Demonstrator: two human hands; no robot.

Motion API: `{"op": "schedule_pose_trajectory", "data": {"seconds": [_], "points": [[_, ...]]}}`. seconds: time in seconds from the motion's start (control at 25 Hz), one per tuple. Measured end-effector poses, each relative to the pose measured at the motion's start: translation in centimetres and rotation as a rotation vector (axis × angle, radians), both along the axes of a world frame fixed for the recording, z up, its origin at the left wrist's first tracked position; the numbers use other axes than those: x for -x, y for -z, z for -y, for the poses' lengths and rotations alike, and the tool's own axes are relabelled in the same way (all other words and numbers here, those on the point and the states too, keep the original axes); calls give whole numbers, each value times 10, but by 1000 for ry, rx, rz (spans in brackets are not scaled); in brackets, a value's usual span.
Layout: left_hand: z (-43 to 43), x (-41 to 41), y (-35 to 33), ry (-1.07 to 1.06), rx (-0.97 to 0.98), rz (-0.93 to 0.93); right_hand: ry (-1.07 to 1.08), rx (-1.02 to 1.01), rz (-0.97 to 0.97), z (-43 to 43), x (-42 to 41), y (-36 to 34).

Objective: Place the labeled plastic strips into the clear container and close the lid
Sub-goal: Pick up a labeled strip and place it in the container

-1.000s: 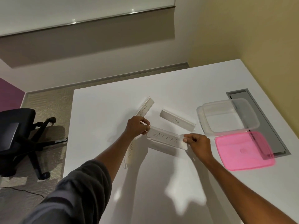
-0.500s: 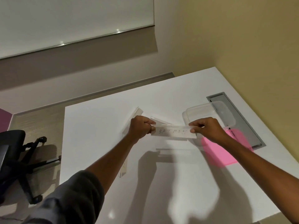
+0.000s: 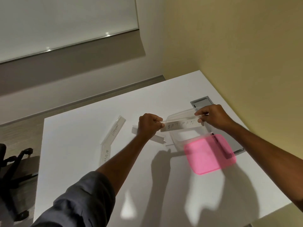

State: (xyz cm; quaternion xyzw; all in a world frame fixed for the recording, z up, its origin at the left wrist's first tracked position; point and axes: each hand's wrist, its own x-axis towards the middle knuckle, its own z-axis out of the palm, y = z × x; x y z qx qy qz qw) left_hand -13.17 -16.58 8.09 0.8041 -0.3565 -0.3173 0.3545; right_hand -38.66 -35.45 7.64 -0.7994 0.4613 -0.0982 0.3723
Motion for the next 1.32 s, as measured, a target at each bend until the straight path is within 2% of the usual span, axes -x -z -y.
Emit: {"op": "schedule_pose_trajectory", "data": {"seconds": [0.24, 0.36, 0.56, 0.92, 1.32], "points": [[47, 34, 30, -35, -63, -36, -56, 37, -87, 49, 21, 33], [62, 46, 47, -38, -95, 2, -130, 87, -152, 61, 23, 47], [75, 57, 68, -6, -209, 230, -359, 258, -246, 72, 14, 66], [91, 67, 90, 182, -304, 596, -437, 330, -355, 85, 4, 81], [98, 65, 100, 260, -475, 911, -426, 344, -329, 82, 1, 92]]}}
